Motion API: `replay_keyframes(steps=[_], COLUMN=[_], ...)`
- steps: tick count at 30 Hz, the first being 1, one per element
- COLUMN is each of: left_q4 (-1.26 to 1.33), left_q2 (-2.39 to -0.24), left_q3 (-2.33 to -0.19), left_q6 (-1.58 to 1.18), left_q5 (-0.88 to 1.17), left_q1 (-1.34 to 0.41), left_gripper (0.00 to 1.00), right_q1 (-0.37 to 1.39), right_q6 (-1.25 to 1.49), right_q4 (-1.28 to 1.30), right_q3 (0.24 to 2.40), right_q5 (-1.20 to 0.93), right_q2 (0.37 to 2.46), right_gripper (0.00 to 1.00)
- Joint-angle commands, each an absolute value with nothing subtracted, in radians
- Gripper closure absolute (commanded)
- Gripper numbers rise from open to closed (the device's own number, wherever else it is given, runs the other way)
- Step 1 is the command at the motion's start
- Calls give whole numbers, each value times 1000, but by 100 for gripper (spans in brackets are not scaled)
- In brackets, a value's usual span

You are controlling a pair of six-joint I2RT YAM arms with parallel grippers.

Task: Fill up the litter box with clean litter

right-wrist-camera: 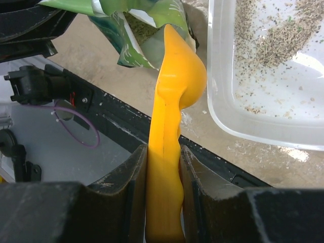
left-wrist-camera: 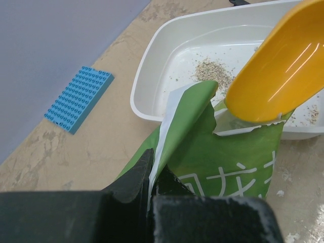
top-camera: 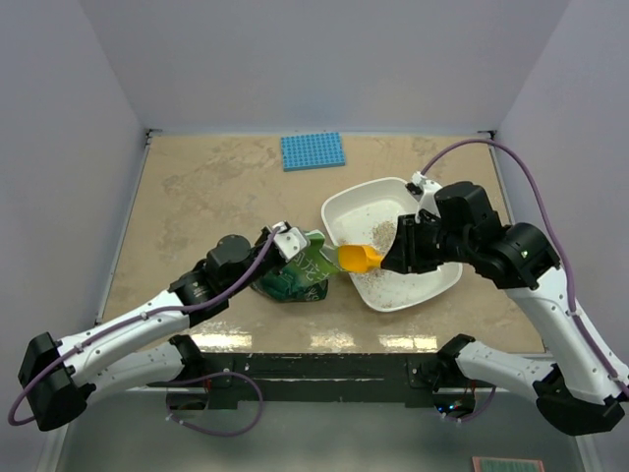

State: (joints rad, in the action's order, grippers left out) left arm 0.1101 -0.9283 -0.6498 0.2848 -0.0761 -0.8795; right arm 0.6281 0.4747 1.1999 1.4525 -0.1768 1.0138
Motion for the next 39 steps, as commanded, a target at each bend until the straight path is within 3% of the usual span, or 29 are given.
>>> replay_keyframes(steps=[1, 13, 20, 29, 39], left_q4=[167, 183, 186, 178, 173], left_q2=[-894, -847, -825, -839, -854], left_q3=[-635, -606, -600, -604, -604], left_q6=[307, 342, 348, 350, 351], left_q5=[-63, -54, -31, -41, -64], left_q1=[-908, -972, -999, -1025, -1051], left_gripper=[100, 100, 100, 100, 100], right_q1=[630, 630, 630, 630, 630], right_q6=[446, 431, 483, 485, 446], right_q4=[1144, 1074, 1034, 1175, 1155], right_q3=[1411, 1364, 1410, 1551, 1510], right_q5=[-274, -452, -376, -301, -345], right_q2=[1028, 1150, 1227, 1408, 1586], right_gripper=[100, 100, 100, 100, 100])
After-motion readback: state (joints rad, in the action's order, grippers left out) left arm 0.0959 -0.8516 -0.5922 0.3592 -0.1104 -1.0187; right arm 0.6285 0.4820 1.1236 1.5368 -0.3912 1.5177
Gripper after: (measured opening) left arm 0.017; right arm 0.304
